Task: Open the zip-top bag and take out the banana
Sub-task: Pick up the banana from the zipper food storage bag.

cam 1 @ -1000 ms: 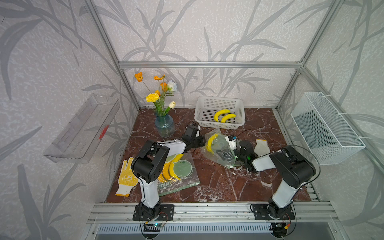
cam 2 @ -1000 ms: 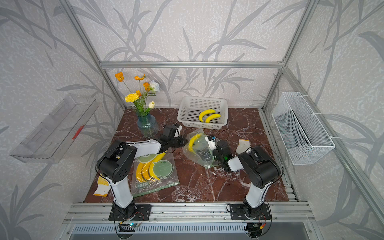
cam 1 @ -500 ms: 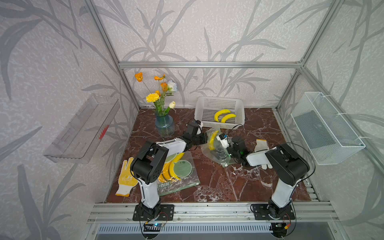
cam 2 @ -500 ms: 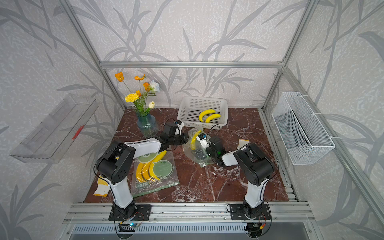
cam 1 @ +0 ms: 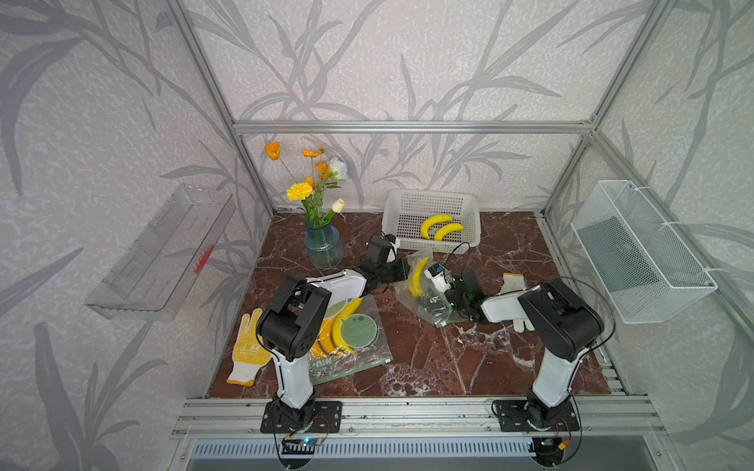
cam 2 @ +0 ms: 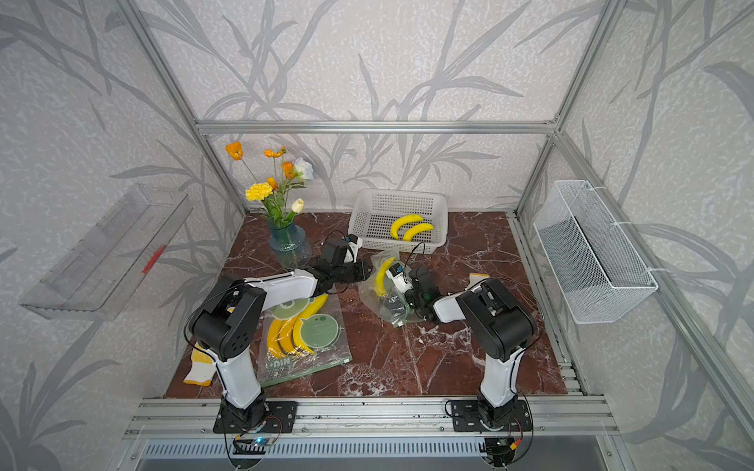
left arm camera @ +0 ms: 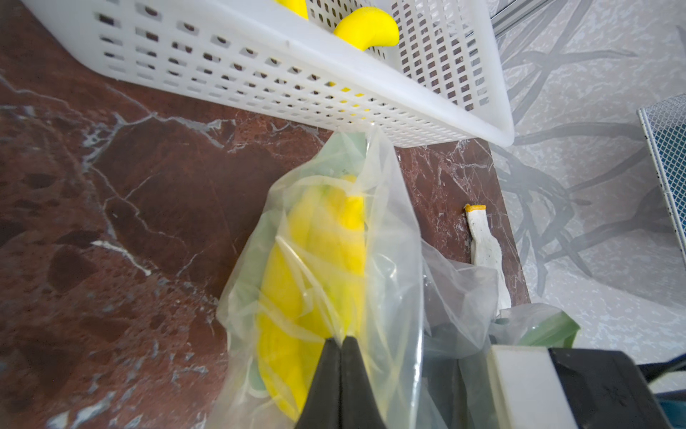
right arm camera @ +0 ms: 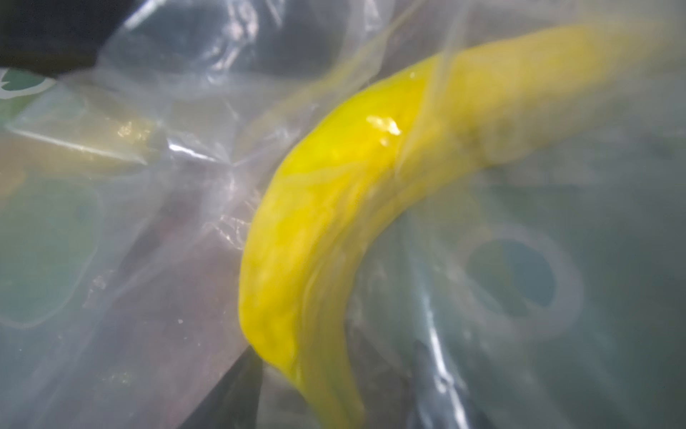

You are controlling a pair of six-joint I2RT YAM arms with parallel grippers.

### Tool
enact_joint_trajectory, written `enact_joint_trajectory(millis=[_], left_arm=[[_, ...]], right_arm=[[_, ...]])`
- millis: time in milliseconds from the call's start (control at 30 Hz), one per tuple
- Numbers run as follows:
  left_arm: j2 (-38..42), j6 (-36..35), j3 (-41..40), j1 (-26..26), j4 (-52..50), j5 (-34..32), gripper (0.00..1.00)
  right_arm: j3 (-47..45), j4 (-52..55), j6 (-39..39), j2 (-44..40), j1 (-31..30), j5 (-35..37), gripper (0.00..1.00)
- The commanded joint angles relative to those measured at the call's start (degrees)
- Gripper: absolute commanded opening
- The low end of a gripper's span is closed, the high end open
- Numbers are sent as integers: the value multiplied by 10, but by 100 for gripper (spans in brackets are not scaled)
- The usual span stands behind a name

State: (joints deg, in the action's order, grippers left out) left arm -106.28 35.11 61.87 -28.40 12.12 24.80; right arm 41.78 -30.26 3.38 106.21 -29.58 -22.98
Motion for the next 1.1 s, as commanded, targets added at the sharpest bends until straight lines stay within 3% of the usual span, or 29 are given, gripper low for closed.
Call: enact_joint_trajectory(millis=[0,133,333,567,733,1067], left_arm=[[-6,-6,17,-5,4,12,0],[-6,-6,17,-5,2,10,0],[-13,-17,25,-5,-14,-2,0],[-34,-86,76,-5,-92,-27,0],[-61,-137,124,-6,-152,-50,0],[-128,-195,235,-21,-208,-106,0]], right_arm=[[15,8,2,23,-2,-1,61],[21,16,4,30,-2,-6,53],[10,17,17,14,-1,4,24],[-40,58,47,-81,-1,-8,5],[-94,120,57,-202,-2,-23,0],[-89,419,40,-388,-2,-40,0]])
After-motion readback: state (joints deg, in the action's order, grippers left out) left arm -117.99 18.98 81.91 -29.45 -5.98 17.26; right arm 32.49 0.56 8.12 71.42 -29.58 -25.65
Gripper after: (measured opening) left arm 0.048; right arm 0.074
